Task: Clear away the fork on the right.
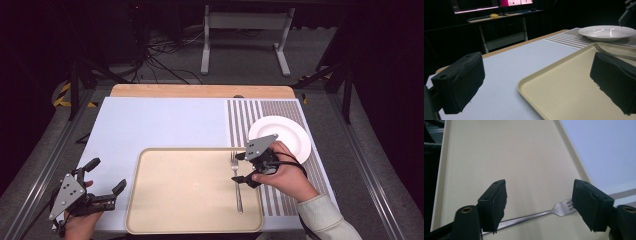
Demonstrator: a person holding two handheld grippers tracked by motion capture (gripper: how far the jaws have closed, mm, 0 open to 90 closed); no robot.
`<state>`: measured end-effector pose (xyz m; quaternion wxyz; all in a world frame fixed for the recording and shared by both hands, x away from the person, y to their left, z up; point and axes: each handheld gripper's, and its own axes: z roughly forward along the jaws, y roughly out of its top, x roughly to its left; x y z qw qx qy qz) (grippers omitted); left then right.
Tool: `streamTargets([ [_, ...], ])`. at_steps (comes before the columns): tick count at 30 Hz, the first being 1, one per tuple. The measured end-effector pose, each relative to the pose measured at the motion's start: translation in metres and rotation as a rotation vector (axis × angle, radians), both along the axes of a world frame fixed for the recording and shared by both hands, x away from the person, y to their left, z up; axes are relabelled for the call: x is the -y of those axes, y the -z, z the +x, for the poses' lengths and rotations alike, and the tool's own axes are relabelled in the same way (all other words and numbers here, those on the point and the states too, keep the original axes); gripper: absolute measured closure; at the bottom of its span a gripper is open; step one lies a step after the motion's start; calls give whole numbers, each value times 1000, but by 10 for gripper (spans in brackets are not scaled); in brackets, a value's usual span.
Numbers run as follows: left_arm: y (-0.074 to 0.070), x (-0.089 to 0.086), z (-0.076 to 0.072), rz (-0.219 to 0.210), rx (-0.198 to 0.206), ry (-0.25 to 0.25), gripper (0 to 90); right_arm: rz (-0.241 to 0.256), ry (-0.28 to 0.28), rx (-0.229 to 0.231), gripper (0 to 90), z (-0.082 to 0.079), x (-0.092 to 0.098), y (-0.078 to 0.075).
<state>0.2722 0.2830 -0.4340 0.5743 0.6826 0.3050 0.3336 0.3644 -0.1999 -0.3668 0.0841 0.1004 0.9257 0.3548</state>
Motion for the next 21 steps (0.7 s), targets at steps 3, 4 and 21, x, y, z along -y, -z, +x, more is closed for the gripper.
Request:
streamTargets([
  [3, 0, 0, 1, 5, -2, 1, 6, 53, 29, 24, 262, -2, 10, -4],
  [4, 0, 0, 1, 7, 0, 3, 6, 77, 45, 31, 249, -4, 15, -6],
  [21, 0, -1, 0, -1, -2, -8, 6, 323, 264, 156, 186, -23, 84, -7],
])
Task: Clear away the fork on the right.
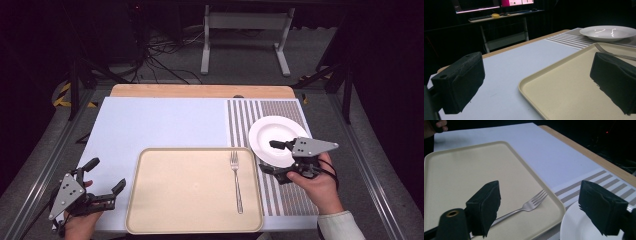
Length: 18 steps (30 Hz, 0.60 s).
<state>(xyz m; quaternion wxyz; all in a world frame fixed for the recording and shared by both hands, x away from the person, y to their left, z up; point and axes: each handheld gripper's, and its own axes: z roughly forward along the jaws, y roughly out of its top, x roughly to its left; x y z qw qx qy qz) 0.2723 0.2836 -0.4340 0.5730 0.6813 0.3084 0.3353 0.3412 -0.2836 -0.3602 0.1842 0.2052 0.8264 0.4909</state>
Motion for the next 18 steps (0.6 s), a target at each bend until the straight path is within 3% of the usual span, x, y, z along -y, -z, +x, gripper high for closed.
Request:
streamTargets([
  [11, -1, -1, 0, 6, 4, -2, 6, 100, 106, 46, 163, -12, 33, 15],
  [14, -1, -1, 0, 7, 4, -4, 5, 112, 140, 87, 129, -18, 42, 24],
  [18, -1, 0, -1, 6, 6, -3, 6, 157, 166, 106, 98, -22, 48, 31],
])
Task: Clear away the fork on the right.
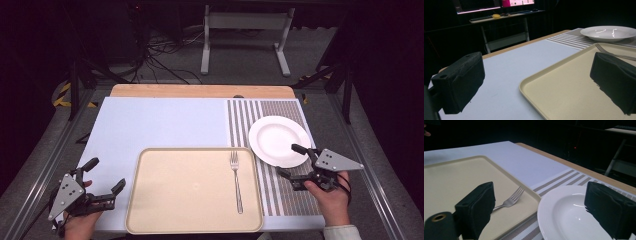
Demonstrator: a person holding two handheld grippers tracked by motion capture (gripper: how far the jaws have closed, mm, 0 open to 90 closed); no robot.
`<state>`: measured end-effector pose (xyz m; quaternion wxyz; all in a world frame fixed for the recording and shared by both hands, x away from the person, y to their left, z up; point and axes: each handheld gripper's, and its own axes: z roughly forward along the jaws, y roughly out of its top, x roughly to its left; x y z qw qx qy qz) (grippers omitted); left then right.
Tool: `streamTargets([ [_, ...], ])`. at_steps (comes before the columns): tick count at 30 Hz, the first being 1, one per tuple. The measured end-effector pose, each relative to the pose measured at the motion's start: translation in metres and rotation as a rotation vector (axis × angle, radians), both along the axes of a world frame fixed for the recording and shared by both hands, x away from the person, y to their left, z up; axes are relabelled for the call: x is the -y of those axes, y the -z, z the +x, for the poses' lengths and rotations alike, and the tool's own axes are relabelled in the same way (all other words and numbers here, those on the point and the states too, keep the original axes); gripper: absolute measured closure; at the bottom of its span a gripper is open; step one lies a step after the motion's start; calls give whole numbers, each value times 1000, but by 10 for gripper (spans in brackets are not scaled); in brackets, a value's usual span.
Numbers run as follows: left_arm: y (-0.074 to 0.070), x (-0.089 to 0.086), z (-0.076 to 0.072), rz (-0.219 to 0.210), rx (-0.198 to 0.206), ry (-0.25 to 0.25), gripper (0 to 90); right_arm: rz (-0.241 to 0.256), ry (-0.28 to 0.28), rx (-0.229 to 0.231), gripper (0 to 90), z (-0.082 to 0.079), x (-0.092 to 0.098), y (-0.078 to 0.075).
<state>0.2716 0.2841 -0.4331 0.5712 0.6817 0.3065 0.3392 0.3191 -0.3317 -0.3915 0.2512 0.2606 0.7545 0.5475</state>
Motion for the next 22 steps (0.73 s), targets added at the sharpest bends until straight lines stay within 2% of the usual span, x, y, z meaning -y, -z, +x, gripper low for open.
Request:
streamTargets([
  [3, 0, 0, 0, 2, 2, 0, 6, 32, 17, 8, 60, -3, 6, 9],
  [6, 0, 0, 0, 2, 3, -1, 5, 31, 25, 26, 41, -4, 8, 15],
  [8, 0, 0, 0, 4, 4, 1, 5, 62, 28, 31, 22, -3, 11, 23],
  [15, 0, -3, 2, 2, 3, -2, 5, 66, 52, 21, 8, -3, 18, 37],
  [22, 0, -4, 1, 4, 12, -3, 5, 72, 50, 20, 7, -2, 19, 39],
])
